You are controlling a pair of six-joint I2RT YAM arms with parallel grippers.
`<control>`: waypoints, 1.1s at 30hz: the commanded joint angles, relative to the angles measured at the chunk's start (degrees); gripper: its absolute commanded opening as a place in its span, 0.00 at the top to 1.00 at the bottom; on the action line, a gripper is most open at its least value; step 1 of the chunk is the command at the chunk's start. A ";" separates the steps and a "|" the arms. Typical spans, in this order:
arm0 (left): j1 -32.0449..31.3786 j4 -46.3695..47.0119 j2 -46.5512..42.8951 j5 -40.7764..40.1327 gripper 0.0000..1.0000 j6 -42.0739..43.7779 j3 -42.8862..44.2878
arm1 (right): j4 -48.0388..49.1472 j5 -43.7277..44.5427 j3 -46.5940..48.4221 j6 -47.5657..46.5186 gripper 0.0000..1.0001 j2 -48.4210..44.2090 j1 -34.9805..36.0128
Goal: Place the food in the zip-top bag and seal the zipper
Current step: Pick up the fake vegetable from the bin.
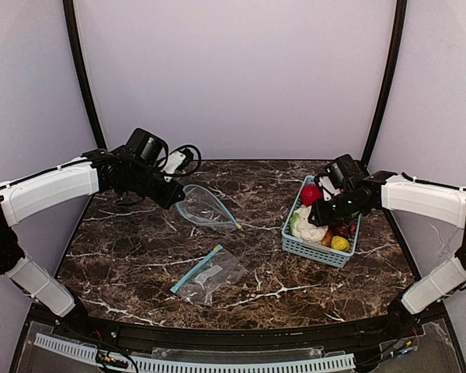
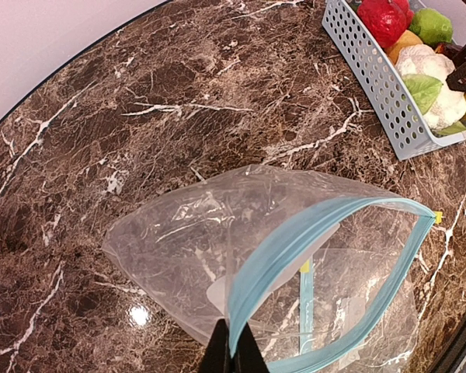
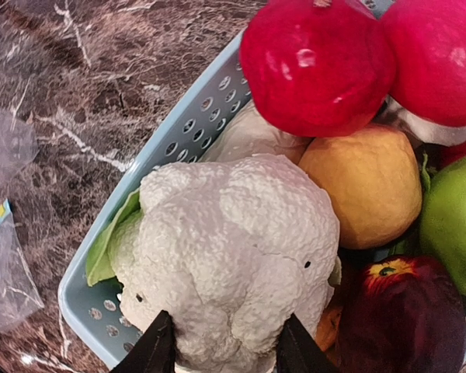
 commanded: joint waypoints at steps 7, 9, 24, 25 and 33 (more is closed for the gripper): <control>0.05 -0.11 -1.40 0.60 0.99 -0.50 -1.01 | 1.18 1.40 -1.44 2.70 0.99 2.24 -0.79; 0.08 -0.09 -1.49 0.62 0.99 -0.49 -1.01 | 1.10 1.33 -1.43 3.16 1.00 1.42 -0.88; 0.06 0.66 -2.31 1.27 0.99 -2.11 -1.38 | -0.52 0.63 -1.78 2.86 1.00 -10.90 -0.83; 0.05 0.76 -2.41 1.57 0.99 -2.19 -1.46 | -0.25 0.04 -1.89 2.66 1.00 -12.12 -0.81; 0.04 1.42 -2.52 4.23 0.99 -3.08 -1.61 | 7.88 -10.25 -1.89 -0.35 1.00 -24.42 2.45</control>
